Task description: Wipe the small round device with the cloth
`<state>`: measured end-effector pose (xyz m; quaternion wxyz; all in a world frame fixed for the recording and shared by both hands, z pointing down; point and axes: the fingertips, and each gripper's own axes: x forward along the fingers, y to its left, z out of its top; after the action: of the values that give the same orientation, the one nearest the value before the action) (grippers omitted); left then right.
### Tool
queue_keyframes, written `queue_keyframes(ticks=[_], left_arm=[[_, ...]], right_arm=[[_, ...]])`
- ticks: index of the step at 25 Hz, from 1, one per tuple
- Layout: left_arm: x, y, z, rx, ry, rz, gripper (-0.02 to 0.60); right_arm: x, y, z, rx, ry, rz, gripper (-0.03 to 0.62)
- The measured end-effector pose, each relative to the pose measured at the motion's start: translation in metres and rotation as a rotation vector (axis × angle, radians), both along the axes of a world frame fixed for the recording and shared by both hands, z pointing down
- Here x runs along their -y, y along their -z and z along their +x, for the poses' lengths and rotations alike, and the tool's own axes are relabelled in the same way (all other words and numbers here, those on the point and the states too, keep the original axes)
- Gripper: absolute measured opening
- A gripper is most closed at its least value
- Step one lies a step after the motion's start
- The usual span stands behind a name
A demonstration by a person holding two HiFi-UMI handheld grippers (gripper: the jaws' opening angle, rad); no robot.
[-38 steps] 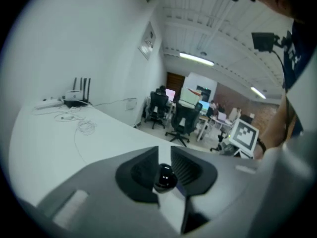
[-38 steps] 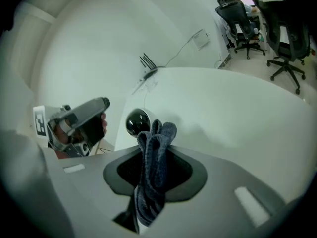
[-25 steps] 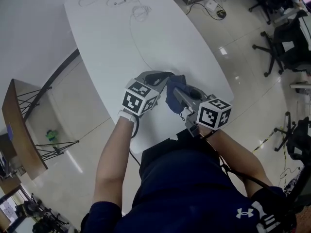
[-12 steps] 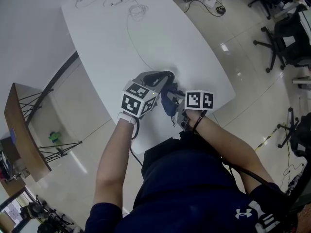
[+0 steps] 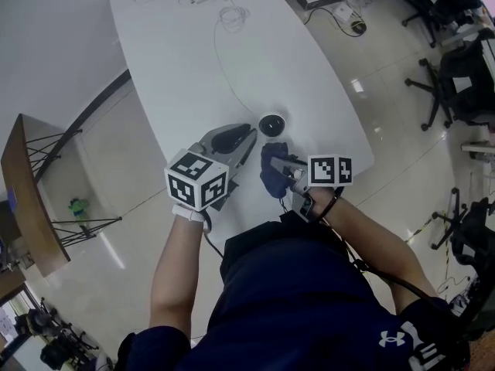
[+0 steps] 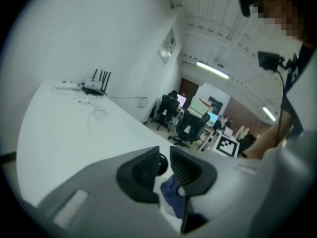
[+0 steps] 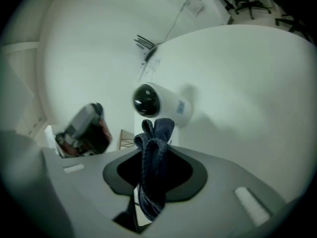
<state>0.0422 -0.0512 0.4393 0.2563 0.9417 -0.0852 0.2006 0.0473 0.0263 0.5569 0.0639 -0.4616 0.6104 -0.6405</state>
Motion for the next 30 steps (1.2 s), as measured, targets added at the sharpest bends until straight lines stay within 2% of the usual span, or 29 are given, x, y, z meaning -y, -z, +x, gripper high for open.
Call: queue_keyframes(ticks=[1, 3, 6, 9, 11, 13, 15, 17, 18, 19, 21, 23, 25, 26, 30], left_arm=[[-0.007, -0.001, -0.01, -0.023, -0.002, -0.053, 0.092], [-0.027, -0.011, -0.025, -0.048, -0.041, -0.15, 0.23], [-0.051, -0.022, -0.038, -0.101, -0.094, -0.27, 0.345], [-0.064, -0.015, -0.043, -0.18, -0.165, -0.327, 0.333], [-0.07, -0.008, -0.044, -0.221, -0.213, -0.325, 0.251], [-0.075, -0.004, -0.046, -0.25, -0.225, -0.318, 0.179], [-0.075, -0.005, -0.05, -0.27, -0.202, -0.305, 0.127], [-0.065, -0.008, -0.059, -0.285, -0.128, -0.284, 0.103], [-0.055, -0.011, -0.065, -0.285, -0.071, -0.269, 0.097], [-0.042, -0.014, -0.071, -0.273, -0.009, -0.244, 0.094], [-0.015, -0.022, -0.08, -0.205, 0.083, -0.159, 0.092], [0.002, -0.026, -0.077, -0.126, 0.098, -0.064, 0.092], [0.01, -0.018, -0.06, -0.098, 0.064, -0.004, 0.094], [0.012, -0.011, -0.049, -0.097, 0.039, 0.02, 0.094], [0.016, 0.008, -0.001, -0.074, -0.095, 0.107, 0.094]], right_arm=[[0.005, 0.021, -0.004, 0.019, 0.013, 0.084, 0.097], [0.016, 0.056, -0.009, 0.049, 0.024, 0.237, 0.098], [0.027, 0.086, -0.02, 0.094, 0.067, 0.375, 0.1], [0.032, 0.104, -0.035, 0.204, 0.133, 0.421, 0.101], [0.033, 0.112, -0.045, 0.272, 0.172, 0.43, 0.111], [0.032, 0.116, -0.053, 0.272, 0.214, 0.429, 0.137], [0.03, 0.118, -0.058, 0.235, 0.251, 0.438, 0.222], [0.031, 0.122, -0.052, 0.138, 0.272, 0.473, 0.252], [0.034, 0.124, -0.04, 0.04, 0.263, 0.499, 0.252], [0.04, 0.124, -0.022, -0.094, 0.238, 0.521, 0.238], [0.057, 0.112, 0.024, -0.414, 0.191, 0.525, 0.172], [0.069, 0.088, 0.054, -0.646, 0.224, 0.479, 0.174], [0.074, 0.065, 0.061, -0.751, 0.291, 0.438, 0.224], [0.076, 0.059, 0.059, -0.781, 0.314, 0.435, 0.227], [0.083, 0.052, 0.043, -0.798, 0.344, 0.436, 0.227]])
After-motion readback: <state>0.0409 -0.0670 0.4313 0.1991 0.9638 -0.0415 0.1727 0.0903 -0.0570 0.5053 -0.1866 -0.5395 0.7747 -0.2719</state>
